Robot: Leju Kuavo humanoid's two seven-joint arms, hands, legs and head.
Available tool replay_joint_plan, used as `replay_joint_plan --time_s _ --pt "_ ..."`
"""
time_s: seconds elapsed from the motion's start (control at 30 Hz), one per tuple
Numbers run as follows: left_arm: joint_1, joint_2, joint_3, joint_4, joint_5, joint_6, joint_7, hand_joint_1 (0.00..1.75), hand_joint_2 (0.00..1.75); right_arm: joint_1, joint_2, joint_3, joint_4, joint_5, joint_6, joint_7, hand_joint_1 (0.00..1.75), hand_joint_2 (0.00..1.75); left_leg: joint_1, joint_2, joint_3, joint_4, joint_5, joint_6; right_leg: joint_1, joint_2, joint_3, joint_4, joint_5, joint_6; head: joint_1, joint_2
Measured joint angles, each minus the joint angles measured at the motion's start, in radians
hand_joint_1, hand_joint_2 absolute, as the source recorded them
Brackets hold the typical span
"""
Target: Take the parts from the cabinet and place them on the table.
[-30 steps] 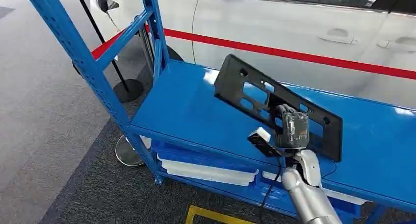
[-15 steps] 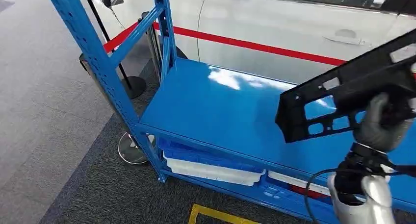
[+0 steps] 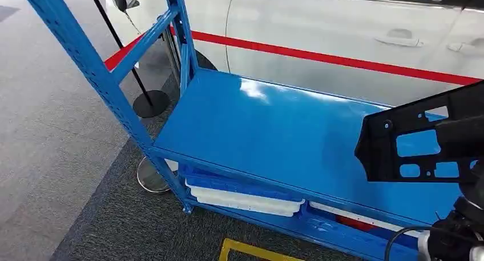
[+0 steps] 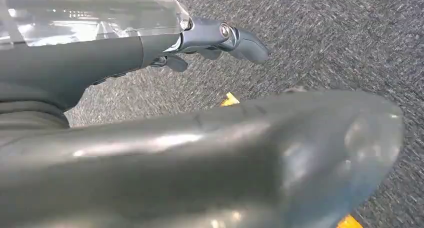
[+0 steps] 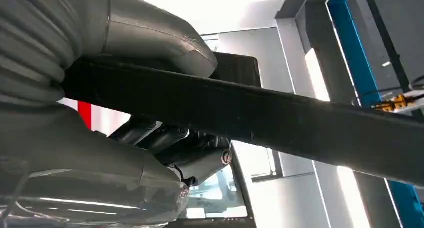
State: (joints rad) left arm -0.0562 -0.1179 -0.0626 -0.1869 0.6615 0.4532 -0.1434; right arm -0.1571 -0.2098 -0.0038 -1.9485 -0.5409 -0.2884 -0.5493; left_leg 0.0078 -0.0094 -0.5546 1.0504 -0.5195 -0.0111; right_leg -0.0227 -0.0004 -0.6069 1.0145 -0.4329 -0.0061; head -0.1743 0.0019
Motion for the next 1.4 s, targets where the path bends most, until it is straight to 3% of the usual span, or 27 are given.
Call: replay_joint_plan --time_s 0.07,0.13,0.17,0.2,0.27,0.3,0.33,0.43,0.47,0.5,0.57,0.6,0.63,0.67,0.7,0.77,0.8,0.87,0.97,1.03,1.1,1.17,1.2,1.23,1.3,1.33,1.4 --pt "-0.001 0.000 0.000 0.000 0.000 0.000 0.000 0.00 0.00 0.002 0.000 0.000 -0.004 0.000 0.000 0.000 1.75 1.75 0.002 0.001 -0.077 0.158 -0.081 -0.007 0.003 -0.001 0.000 0.000 -0.003 -0.007 0.000 0.000" --pt "0.000 0.000 0.000 0.000 0.000 0.000 0.000 0.00 0.00 0.006 0.000 0.000 -0.004 0.000 0.000 0.000 1.75 1.75 0.002 0.001 -0.142 0.284 -0.113 -0.009 0.008 -0.001 0.001 0.002 -0.004 -0.009 0.000 0.000" --pt "0.001 0.000 0.000 0.000 0.000 0.000 0.002 0.00 0.00 0.008 0.000 0.000 -0.004 0.000 0.000 0.000 1.75 1.75 0.002 0.002 -0.145 0.280 -0.096 -0.007 0.010 0.000 0.002 0.003 -0.005 -0.010 0.000 0.000" --pt "0.000 0.000 0.000 0.000 0.000 0.000 0.002 0.00 0.00 0.009 0.000 0.000 -0.005 0.000 0.000 0.000 1.75 1.75 0.002 0.002 -0.123 0.225 -0.054 -0.001 0.012 0.001 0.004 0.003 -0.006 -0.011 0.000 0.000" --pt "-0.001 0.000 0.000 0.000 0.000 0.000 0.002 0.00 0.00 0.009 0.000 0.000 -0.007 0.000 0.000 0.000 1.75 1.75 -0.005 0.002 -0.042 0.045 0.044 0.018 0.019 0.002 0.013 0.004 -0.010 -0.012 0.000 0.000" --pt "-0.001 0.002 0.000 0.000 0.000 0.000 0.002 0.00 0.00 0.009 0.000 0.000 -0.008 0.000 0.000 0.000 1.75 1.75 -0.010 0.004 -0.017 -0.017 0.055 0.033 0.017 0.001 0.013 0.003 -0.011 -0.011 0.000 0.000" --pt "-0.002 0.003 0.000 0.000 0.000 0.000 0.003 0.00 0.00 0.009 -0.001 -0.001 -0.010 0.000 0.000 0.000 1.75 1.75 -0.011 0.006 -0.010 -0.036 0.052 0.034 0.023 0.002 0.010 0.007 -0.013 -0.006 0.000 0.000" --pt "-0.002 0.003 0.000 0.001 0.000 0.001 0.003 0.00 0.00 0.013 -0.002 -0.001 -0.010 0.000 0.000 0.000 1.75 1.75 -0.017 0.003 -0.009 -0.038 0.056 0.038 0.015 0.001 0.010 0.001 -0.007 0.011 0.000 0.000" --pt "-0.001 0.002 0.000 0.001 0.000 0.001 0.003 0.00 0.00 0.013 -0.003 -0.001 -0.013 0.000 0.000 0.000 1.75 1.75 -0.005 0.004 0.001 -0.057 0.069 0.044 0.022 0.001 0.012 0.002 -0.011 0.018 0.000 0.000" --pt "-0.001 0.002 0.000 0.001 0.000 0.002 0.003 0.00 0.00 0.013 -0.005 -0.004 -0.013 0.000 0.000 -0.001 1.75 1.75 -0.004 0.005 0.005 -0.067 0.073 0.046 0.017 0.002 0.007 0.019 -0.027 0.023 0.001 0.000" --pt "-0.002 0.001 0.001 0.001 0.014 -0.007 -0.044 0.00 0.00 0.026 -0.008 -0.009 -0.015 0.026 -0.001 -0.022 1.75 1.75 -0.004 0.006 0.004 -0.068 0.075 0.049 0.013 0.001 -0.052 0.145 -0.102 0.032 0.000 0.000" --pt "0.002 0.000 0.008 0.001 0.032 -0.048 -0.118 0.00 0.00 0.055 -0.008 -0.015 -0.019 0.049 0.005 -0.060 1.75 1.75 -0.004 0.005 0.004 -0.067 0.075 0.050 0.010 0.001 -0.090 0.229 -0.137 0.037 0.000 0.000" --pt "0.008 0.000 0.015 0.001 0.045 -0.076 -0.150 0.00 0.00 0.092 -0.008 -0.023 -0.022 0.049 0.021 -0.090 1.75 1.75 -0.003 0.002 0.004 -0.066 0.074 0.050 0.006 0.001 -0.117 0.285 -0.153 0.042 0.001 0.000" --pt "0.016 0.000 0.020 0.001 0.048 -0.092 -0.166 0.00 0.00 0.131 -0.008 -0.032 -0.025 0.047 0.035 -0.112 1.75 1.75 -0.002 -0.001 0.004 -0.064 0.072 0.048 0.002 0.001 -0.125 0.299 -0.144 0.045 0.000 0.000" --pt "0.019 -0.002 0.030 0.001 0.061 -0.100 -0.185 0.00 0.00 0.166 -0.007 -0.051 -0.032 0.044 0.057 -0.134 1.75 1.75 0.000 -0.002 0.005 -0.060 0.068 0.045 -0.003 0.001 -0.108 0.261 -0.114 0.050 0.000 0.000" --pt "0.027 -0.008 0.037 0.001 0.064 -0.100 -0.201 0.00 0.00 0.206 -0.003 -0.071 -0.046 0.042 0.082 -0.134 1.75 1.75 0.005 -0.002 0.007 -0.048 0.057 0.034 -0.013 -0.001 -0.029 0.102 -0.031 0.058 0.000 0.000" --pt "0.030 -0.011 0.037 0.001 0.063 -0.098 -0.213 0.00 0.00 0.223 0.002 -0.086 -0.055 0.047 0.096 -0.128 1.75 1.75 0.004 0.000 0.005 -0.038 0.048 0.024 -0.018 -0.002 0.007 0.021 -0.019 0.061 0.001 0.000" --pt "0.030 -0.018 0.039 0.001 0.064 -0.090 -0.233 0.00 0.00 0.255 0.018 -0.104 -0.067 0.071 0.119 -0.121 1.75 1.75 -0.004 -0.001 -0.001 -0.031 0.040 0.013 -0.010 0.010 0.005 0.027 -0.028 0.033 -0.001 0.000" --pt "0.030 -0.029 0.063 0.001 0.104 -0.071 -0.245 0.00 0.00 0.249 0.071 -0.114 -0.067 0.115 0.233 -0.106 1.75 1.75 -0.001 0.001 -0.002 -0.030 0.043 0.000 -0.006 0.009 0.001 0.029 -0.021 0.012 -0.001 0.000" --pt "0.022 -0.038 0.082 0.001 0.129 -0.045 -0.239 0.00 0.00 0.193 0.134 -0.106 -0.038 0.164 0.343 -0.097 1.75 1.75 0.003 0.003 -0.022 0.032 -0.015 -0.008 -0.007 0.012 -0.004 0.025 -0.014 -0.003 -0.001 0.000" --pt "0.015 -0.051 0.098 0.001 0.138 -0.031 -0.239 0.00 0.00 0.162 0.190 -0.084 0.001 0.202 0.358 -0.096 1.75 1.75 0.002 0.003 -0.086 0.183 -0.102 -0.011 0.000 0.009 -0.012 0.025 -0.009 -0.010 -0.001 0.000" --pt "0.014 -0.062 0.112 0.001 0.149 -0.029 -0.240 0.00 0.00 0.143 0.222 -0.071 0.034 0.219 0.365 -0.094 1.75 1.75 0.002 0.003 -0.125 0.280 -0.138 -0.008 0.009 0.000 -0.022 0.027 -0.003 -0.018 -0.001 0.000" --pt "0.014 -0.064 0.114 0.001 0.150 -0.029 -0.240 0.00 0.00 0.133 0.232 -0.069 0.046 0.224 0.369 -0.092 1.75 1.75 0.002 0.003 -0.117 0.274 -0.130 -0.003 0.014 -0.001 -0.027 0.027 0.001 -0.020 -0.001 0.000" --pt "0.015 -0.067 0.118 0.001 0.150 -0.027 -0.240 0.00 0.00 0.121 0.243 -0.064 0.055 0.229 0.376 -0.089 1.75 1.75 -0.003 0.003 -0.080 0.214 -0.095 0.007 0.021 -0.002 -0.033 0.027 0.007 -0.022 -0.001 0.000" --pt "0.015 -0.071 0.132 0.001 0.153 -0.022 -0.239 0.00 0.00 0.099 0.265 -0.048 0.075 0.230 0.401 -0.076 1.75 1.75 -0.014 0.003 0.029 0.031 -0.020 0.036 0.031 -0.001 -0.041 0.027 0.016 -0.024 -0.001 0.000" --pt "0.012 -0.070 0.135 0.001 0.153 -0.021 -0.239 0.00 0.00 0.092 0.270 -0.045 0.080 0.230 0.409 -0.072 1.75 1.75 -0.022 0.004 0.061 -0.038 -0.021 0.051 0.029 -0.002 -0.042 0.027 0.021 -0.024 -0.001 0.000" --pt "0.010 -0.077 0.137 0.000 0.154 -0.018 -0.238 0.00 0.00 0.081 0.278 -0.039 0.095 0.230 0.421 -0.066 1.75 1.75 -0.027 0.012 0.057 -0.042 -0.003 0.046 0.025 -0.004 -0.043 0.022 0.031 -0.010 -0.001 0.000"
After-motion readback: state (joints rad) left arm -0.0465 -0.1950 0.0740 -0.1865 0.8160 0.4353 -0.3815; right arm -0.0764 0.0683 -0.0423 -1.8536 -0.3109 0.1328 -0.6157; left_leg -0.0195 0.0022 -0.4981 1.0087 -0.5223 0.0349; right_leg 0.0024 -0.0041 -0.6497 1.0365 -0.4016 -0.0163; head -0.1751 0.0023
